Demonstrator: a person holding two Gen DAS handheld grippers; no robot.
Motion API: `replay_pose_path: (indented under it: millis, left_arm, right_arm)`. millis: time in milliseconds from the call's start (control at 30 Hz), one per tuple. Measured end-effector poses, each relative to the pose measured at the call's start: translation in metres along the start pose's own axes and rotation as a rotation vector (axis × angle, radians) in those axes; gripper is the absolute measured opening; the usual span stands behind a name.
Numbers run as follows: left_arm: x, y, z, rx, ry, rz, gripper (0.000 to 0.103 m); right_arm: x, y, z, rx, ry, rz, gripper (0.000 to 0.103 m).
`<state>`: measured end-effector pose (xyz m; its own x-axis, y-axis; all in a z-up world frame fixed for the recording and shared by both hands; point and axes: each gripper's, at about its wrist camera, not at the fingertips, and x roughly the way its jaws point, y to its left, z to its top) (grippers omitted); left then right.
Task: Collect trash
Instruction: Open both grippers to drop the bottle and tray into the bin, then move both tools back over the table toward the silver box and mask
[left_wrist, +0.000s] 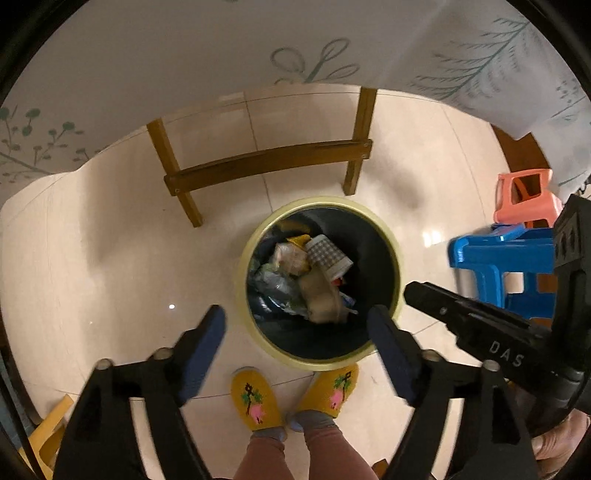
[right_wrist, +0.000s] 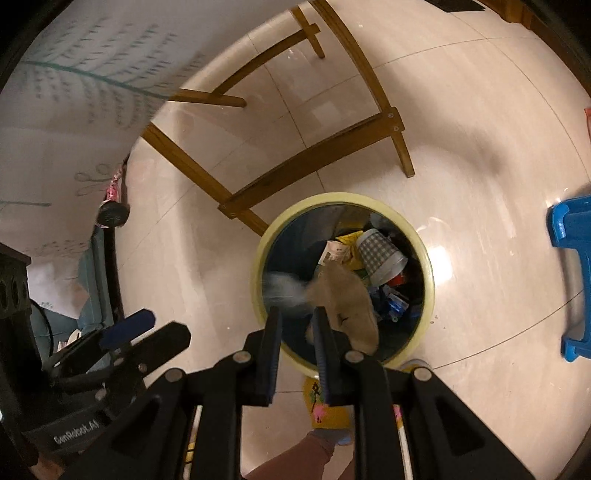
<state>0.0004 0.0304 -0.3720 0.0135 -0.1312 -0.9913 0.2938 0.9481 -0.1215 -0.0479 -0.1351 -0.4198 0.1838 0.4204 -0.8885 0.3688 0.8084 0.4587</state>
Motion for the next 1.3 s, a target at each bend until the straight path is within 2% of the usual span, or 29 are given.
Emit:
replay_pose_path:
  millis: [167,267,367,433,533,767,1033,1300]
  left_arm:
    - [0.000,-0.002,-0.002,0.004,-0.017,0.023,0.086]
    - [-0.010,-0.002,-0.003,0.001,-0.038,0.034,0.090]
    - [-0.025,0.000,-0.004,-0.020,-0.055,0.038,0.092]
    - [-0.039,0.000,-0.004,-0.041,-0.067,0.037,0.098]
    - [-0.056,0.000,-0.005,-0.059,-0.081,0.037,0.101]
    - [-0.106,-0.004,-0.004,-0.052,-0.111,0.054,0.102]
    - [-0.172,-0.016,0.000,-0.021,-0.163,0.027,0.102]
    - [-0.258,-0.032,0.006,0.013,-0.261,0.009,0.102]
  right_arm:
    - [-0.004,0.003,0.002,-0.021,-0.020,-0.032,0.023]
    - [-0.012,0.007,0.000,-0.049,-0.039,-0.066,0.029]
    - [-0.025,0.014,-0.001,-0.076,-0.058,-0.089,0.034]
    - [-0.035,0.021,-0.002,-0.106,-0.077,-0.107,0.038]
    - [-0.052,0.031,-0.004,-0.144,-0.105,-0.138,0.043]
    - [-0.093,0.046,-0.005,-0.138,-0.153,-0.191,0.067]
    - [-0.146,0.063,-0.009,-0.109,-0.173,-0.226,0.068]
    - [-0.223,0.087,-0.013,-0.109,-0.241,-0.202,0.069]
